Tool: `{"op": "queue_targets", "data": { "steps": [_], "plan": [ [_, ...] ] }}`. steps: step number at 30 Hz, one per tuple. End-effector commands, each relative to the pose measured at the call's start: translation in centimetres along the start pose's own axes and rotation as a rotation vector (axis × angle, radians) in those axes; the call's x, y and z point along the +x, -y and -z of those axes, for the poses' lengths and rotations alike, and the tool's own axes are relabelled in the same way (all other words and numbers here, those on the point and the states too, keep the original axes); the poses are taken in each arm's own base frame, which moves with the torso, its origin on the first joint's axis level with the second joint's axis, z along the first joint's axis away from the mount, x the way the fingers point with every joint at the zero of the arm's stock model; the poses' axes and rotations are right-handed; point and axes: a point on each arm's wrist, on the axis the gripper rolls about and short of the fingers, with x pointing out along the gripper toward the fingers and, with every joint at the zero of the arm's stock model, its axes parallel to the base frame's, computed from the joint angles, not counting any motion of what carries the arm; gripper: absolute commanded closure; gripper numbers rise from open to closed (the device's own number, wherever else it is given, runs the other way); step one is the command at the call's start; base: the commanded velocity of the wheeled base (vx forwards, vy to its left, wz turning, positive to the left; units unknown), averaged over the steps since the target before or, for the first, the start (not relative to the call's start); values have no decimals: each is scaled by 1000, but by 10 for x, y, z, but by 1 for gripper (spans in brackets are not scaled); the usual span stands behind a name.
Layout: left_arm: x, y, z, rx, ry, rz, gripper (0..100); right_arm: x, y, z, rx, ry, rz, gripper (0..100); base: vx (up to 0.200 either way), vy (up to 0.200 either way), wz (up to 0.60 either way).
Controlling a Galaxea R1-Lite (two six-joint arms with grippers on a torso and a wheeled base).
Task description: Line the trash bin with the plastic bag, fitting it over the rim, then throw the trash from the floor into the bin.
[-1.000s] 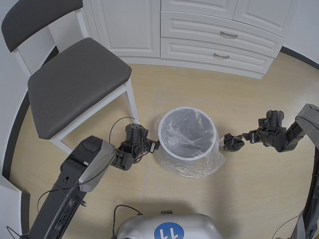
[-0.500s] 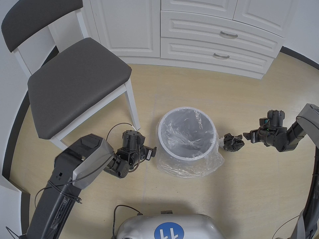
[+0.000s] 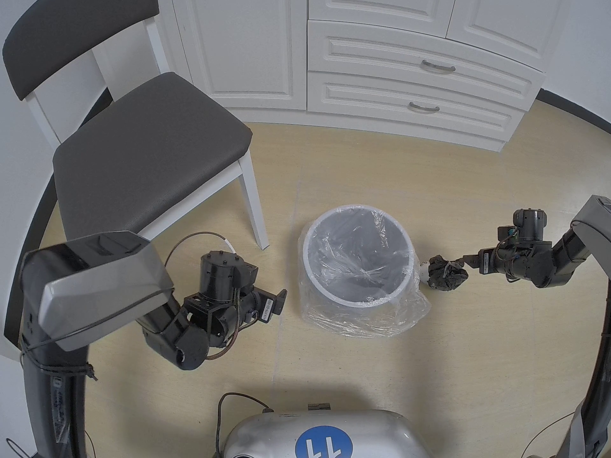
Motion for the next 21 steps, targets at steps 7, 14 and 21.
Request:
{"op": "queue_targets", "data": {
  "steps": [7, 14, 21],
  "plan": [
    [-77, -8, -13, -27, 177, -29, 0, 43, -11, 20, 132, -157, -104, 0, 0, 0, 0],
    [-101, -1, -8, -35, 231, -2, 0, 74, -25, 48, 130, -204, -118, 0, 0, 0, 0],
    [-120, -8, -12, -50, 287, -11, 0, 111, -42, 67, 219, -178, -134, 0, 0, 0, 0]
  ]
}}
